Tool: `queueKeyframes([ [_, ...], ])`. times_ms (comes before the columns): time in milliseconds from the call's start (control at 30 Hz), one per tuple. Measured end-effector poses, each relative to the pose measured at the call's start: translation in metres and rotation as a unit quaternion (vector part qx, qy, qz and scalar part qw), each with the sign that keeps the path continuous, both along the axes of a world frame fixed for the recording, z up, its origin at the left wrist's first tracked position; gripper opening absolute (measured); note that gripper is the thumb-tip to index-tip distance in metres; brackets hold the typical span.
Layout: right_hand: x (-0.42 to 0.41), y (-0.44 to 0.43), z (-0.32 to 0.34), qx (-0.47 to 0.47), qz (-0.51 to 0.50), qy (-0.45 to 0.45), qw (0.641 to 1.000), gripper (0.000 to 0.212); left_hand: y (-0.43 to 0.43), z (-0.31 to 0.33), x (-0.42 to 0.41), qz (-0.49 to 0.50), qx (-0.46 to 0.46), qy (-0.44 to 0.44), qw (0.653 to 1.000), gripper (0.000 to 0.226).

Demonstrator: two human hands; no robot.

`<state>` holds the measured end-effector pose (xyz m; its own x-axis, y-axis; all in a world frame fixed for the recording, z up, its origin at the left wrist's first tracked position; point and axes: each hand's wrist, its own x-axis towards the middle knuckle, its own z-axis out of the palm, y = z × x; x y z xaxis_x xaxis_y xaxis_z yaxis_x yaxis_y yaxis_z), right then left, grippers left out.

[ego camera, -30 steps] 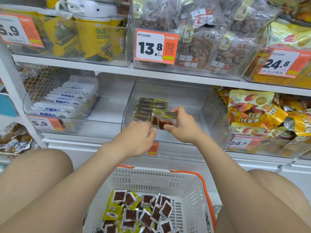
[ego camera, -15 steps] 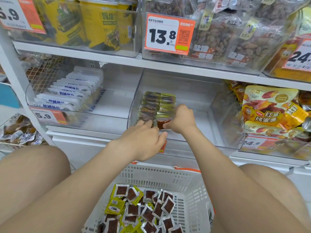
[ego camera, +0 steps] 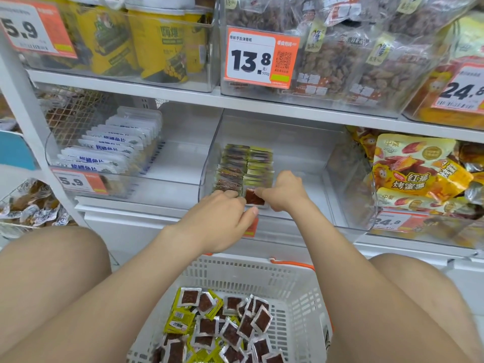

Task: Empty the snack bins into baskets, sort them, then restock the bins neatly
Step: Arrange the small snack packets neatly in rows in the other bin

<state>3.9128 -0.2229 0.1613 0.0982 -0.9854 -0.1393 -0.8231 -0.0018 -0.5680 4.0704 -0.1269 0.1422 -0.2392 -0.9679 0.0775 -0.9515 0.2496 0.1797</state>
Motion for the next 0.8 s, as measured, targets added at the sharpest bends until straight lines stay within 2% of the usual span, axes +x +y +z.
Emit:
queueKeyframes([
  [100,-0.007,-0.002,-0.003,0.022,-0.016,0.014,1.0,0.04,0.007,0.001,0.003,-0.008,-0.033,0.057,0.998,0.04],
  [200,-0.016,0.007,0.004,-0.058,-0.02,0.025,0.998,0.028,0.02,0.01,0.004,-0.007,-0.1,0.117,0.988,0.015],
  [267,-0.019,0.028,0.019,-0.137,-0.001,-0.036,0.99,0.024,0.034,0.02,0.0,-0.005,-0.167,0.133,0.977,0.01],
  [333,-0.021,0.063,0.034,-0.152,0.029,-0.151,0.976,0.013,0.051,0.028,-0.005,0.039,-0.2,0.153,0.967,0.004],
  [400,-0.027,0.103,0.035,-0.084,0.077,-0.246,0.962,0.01,0.065,0.026,-0.007,0.111,-0.131,0.196,0.966,0.004],
  [433,-0.031,0.12,0.028,-0.037,0.108,-0.258,0.959,0.01,0.07,0.021,-0.008,0.131,-0.064,0.182,0.972,0.009],
  [467,-0.035,0.134,0.017,0.01,0.136,-0.239,0.961,0.012,0.073,0.01,-0.007,0.129,0.007,0.132,0.983,0.013],
  [533,-0.042,0.151,-0.014,0.071,0.19,-0.126,0.971,0.011,0.076,-0.023,-0.004,0.08,0.141,0.007,0.987,0.015],
  [600,-0.046,0.158,-0.046,0.099,0.23,-0.027,0.968,0.009,0.076,-0.062,-0.002,0.034,0.274,-0.104,0.955,0.019],
  [633,-0.047,0.158,-0.063,0.108,0.241,0.004,0.964,0.01,0.073,-0.081,0.001,0.017,0.327,-0.13,0.936,0.025],
  [700,-0.051,0.155,-0.1,0.129,0.25,0.055,0.958,0.013,0.068,-0.112,0.006,0.01,0.399,-0.132,0.908,0.026],
  [800,-0.058,0.145,-0.161,0.168,0.234,0.111,0.951,0.017,0.064,-0.162,0.02,0.07,0.423,-0.082,0.9,0.02],
])
